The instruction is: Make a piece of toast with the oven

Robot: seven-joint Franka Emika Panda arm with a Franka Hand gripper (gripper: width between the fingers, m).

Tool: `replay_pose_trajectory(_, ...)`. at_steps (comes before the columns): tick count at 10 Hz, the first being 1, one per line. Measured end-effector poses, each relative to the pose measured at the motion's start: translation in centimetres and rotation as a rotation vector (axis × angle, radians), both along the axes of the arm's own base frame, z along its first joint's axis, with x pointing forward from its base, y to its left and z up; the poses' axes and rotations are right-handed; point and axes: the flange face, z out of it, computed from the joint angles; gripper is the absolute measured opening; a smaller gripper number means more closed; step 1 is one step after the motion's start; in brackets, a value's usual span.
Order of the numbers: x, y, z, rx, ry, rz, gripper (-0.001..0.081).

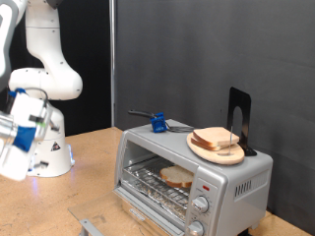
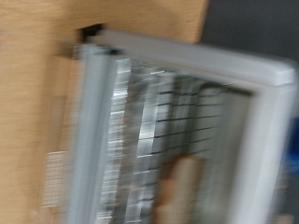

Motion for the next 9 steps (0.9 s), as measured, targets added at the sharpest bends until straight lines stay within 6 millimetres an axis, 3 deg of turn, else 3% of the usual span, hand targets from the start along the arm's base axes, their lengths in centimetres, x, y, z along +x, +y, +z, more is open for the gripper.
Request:
replay_pose_trajectory(3,1.8,-0.3,-4.0,-0.147,-0.003,-0.023,0.0808)
replay_pose_trajectory(9,2.8,0.5,-10.5,-0.165,0.054,0.001,0.0808)
